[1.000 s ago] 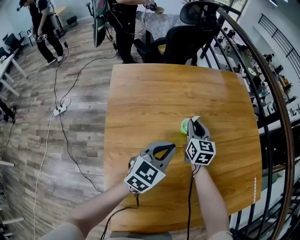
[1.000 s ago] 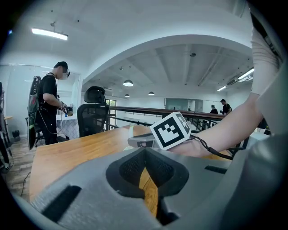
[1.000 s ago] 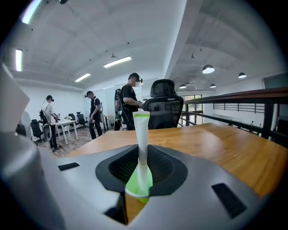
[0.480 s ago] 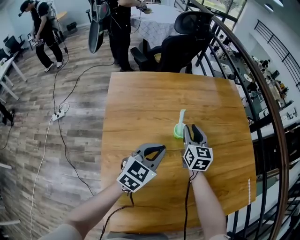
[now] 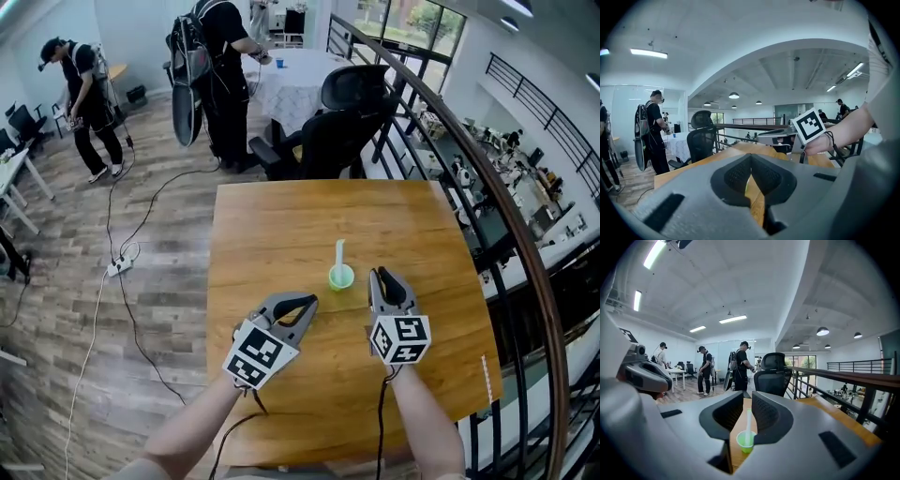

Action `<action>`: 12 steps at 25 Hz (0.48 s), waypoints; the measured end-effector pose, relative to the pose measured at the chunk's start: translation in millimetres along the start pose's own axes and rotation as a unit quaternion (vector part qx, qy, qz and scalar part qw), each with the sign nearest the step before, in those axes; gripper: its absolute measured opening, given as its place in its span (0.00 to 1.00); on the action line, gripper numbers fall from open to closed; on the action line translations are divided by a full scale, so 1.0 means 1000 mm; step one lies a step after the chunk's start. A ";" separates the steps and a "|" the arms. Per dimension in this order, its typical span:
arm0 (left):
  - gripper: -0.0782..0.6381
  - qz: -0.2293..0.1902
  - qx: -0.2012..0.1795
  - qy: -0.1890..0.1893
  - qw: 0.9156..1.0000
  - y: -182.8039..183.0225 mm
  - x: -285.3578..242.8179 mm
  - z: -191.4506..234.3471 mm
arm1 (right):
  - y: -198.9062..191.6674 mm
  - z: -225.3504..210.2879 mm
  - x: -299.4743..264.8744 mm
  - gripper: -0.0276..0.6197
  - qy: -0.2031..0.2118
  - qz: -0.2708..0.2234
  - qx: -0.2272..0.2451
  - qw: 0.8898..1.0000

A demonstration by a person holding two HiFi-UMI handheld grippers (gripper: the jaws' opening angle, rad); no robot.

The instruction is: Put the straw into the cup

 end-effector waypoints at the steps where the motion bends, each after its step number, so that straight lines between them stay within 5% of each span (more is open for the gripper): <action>1: 0.13 -0.004 -0.002 0.003 1.000 0.010 0.005 0.001 | 0.011 0.004 0.009 0.14 0.002 -0.004 0.002 1.000; 12: 0.13 -0.083 -0.029 0.051 0.995 0.109 0.080 -0.003 | 0.096 0.062 0.123 0.10 0.044 -0.008 0.006 0.999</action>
Point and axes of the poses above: the fingertips, and each gripper's own axes: x backward along the fingers, z to its left, y out of its top, the point moved 1 cm from there along x, backward along the fingers, and after that the axes turned 15 degrees about -x, right-handed, at the moved point
